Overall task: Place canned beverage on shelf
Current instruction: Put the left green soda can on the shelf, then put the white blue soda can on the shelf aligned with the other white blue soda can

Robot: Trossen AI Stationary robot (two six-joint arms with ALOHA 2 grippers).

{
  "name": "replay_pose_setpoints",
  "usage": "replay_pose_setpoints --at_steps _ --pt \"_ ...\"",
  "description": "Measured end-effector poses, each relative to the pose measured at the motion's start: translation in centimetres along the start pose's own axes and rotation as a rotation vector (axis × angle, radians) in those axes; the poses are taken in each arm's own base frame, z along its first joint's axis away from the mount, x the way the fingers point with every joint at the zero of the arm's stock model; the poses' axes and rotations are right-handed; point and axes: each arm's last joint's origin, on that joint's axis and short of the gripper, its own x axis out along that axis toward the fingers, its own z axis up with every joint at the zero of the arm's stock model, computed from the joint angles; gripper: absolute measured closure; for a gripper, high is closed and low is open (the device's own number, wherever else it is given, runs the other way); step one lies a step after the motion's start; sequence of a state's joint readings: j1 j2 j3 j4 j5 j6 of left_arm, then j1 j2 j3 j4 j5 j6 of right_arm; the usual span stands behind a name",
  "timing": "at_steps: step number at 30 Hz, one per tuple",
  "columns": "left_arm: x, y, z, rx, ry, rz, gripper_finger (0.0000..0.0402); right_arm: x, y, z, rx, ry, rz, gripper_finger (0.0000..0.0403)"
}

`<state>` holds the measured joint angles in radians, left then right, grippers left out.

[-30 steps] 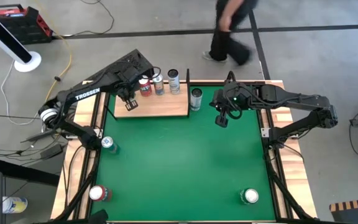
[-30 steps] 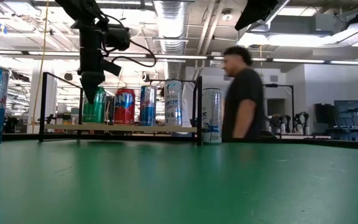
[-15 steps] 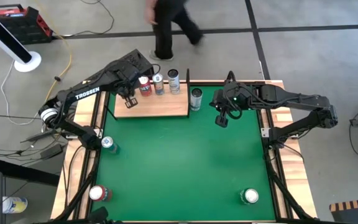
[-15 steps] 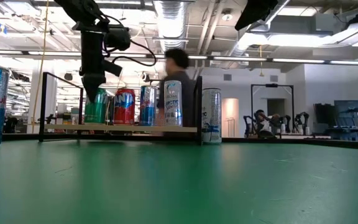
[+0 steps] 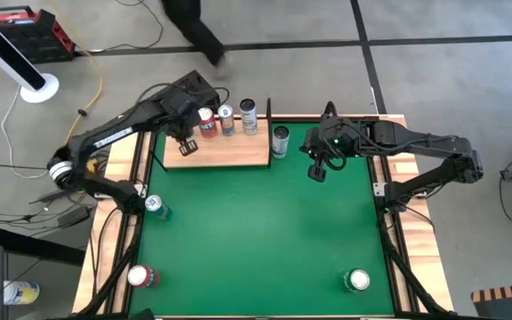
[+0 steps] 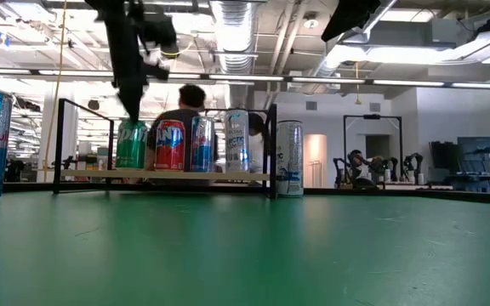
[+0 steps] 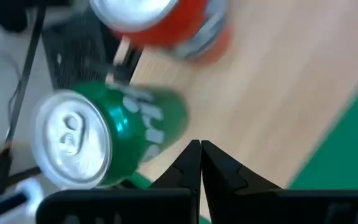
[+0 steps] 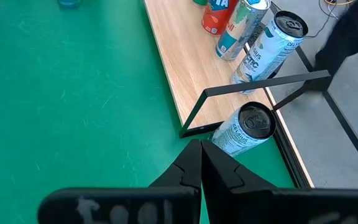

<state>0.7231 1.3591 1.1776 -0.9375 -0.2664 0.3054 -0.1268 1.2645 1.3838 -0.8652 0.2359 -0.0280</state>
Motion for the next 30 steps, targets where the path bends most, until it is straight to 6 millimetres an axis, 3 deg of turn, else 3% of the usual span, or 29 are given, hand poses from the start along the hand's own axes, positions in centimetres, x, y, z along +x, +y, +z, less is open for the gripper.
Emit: replay_pose_setpoints --at_steps 5,10,15,22,26,30 --pt "-6.6 -1.7 -0.4 -0.008 -0.214 -0.156 0.0401 0.0 0.0 0.0 0.001 -0.001 0.000 0.0376" --pt "-11.8 -5.3 -3.5 0.039 -0.307 -0.452 0.0401 0.0 0.0 0.0 0.001 -0.001 0.000 0.0376" --pt "-15.0 -8.3 -7.1 0.108 -0.244 -0.608 0.0401 0.0 0.0 0.0 0.001 -0.001 0.000 0.0376" --pt "-16.4 -10.1 -9.9 0.148 -0.181 -0.702 0.0401 0.0 0.0 0.1 0.004 -0.013 0.000 0.0376" --pt "-15.0 -11.7 -11.1 0.213 -0.087 -0.694 0.0385 0.0 0.0 0.1 0.004 -0.013 0.000 0.0376" --pt "-13.4 -12.6 -12.2 0.212 0.069 -0.651 0.0338 0.0 0.0 0.1 0.002 -0.013 0.000 0.0376"
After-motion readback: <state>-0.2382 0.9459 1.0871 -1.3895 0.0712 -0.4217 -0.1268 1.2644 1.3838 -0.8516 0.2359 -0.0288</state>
